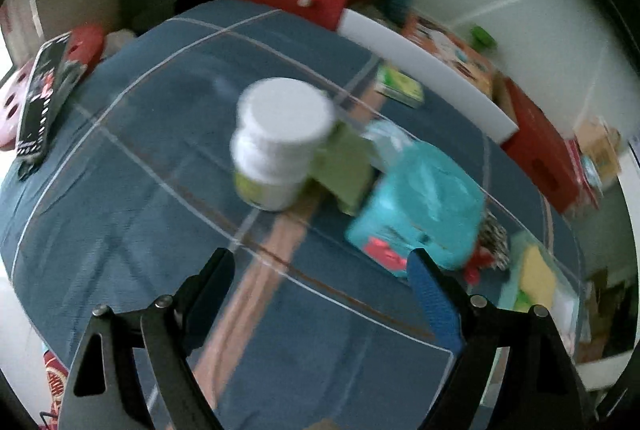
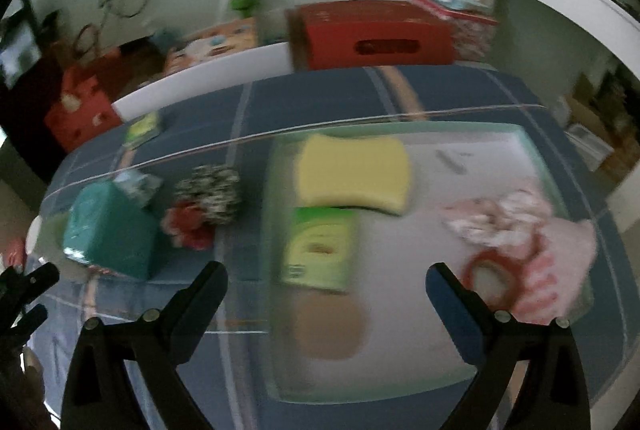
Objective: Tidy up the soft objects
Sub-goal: 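Withdraw both open tools from the tray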
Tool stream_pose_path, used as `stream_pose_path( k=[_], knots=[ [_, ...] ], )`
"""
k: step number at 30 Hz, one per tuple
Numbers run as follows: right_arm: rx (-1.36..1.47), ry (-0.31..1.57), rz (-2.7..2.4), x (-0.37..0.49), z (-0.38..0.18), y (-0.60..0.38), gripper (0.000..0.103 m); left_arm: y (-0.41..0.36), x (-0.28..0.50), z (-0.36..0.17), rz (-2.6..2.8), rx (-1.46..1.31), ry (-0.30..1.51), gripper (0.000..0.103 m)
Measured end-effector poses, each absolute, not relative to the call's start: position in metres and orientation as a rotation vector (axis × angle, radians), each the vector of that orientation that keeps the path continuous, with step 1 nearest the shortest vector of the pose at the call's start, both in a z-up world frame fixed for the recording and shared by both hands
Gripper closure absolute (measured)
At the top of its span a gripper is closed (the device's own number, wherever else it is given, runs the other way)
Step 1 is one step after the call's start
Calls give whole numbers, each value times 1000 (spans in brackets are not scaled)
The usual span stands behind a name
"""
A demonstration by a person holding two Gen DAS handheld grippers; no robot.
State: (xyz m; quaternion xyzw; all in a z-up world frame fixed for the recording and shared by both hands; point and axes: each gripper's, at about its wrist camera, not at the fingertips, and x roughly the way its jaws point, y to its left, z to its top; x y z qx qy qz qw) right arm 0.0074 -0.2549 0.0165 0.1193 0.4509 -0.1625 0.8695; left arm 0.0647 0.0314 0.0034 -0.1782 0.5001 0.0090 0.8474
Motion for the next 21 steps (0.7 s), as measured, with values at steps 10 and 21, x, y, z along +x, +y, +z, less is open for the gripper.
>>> stream_pose_path(
  k=[10,21],
  knots=[
    [169,941,-269,46,3,-214,2,73,67,-2,118,-432,1039,15],
    [152,917,-243,63,7,-214,2,66,80,1,41,-415,1040,15]
  ],
)
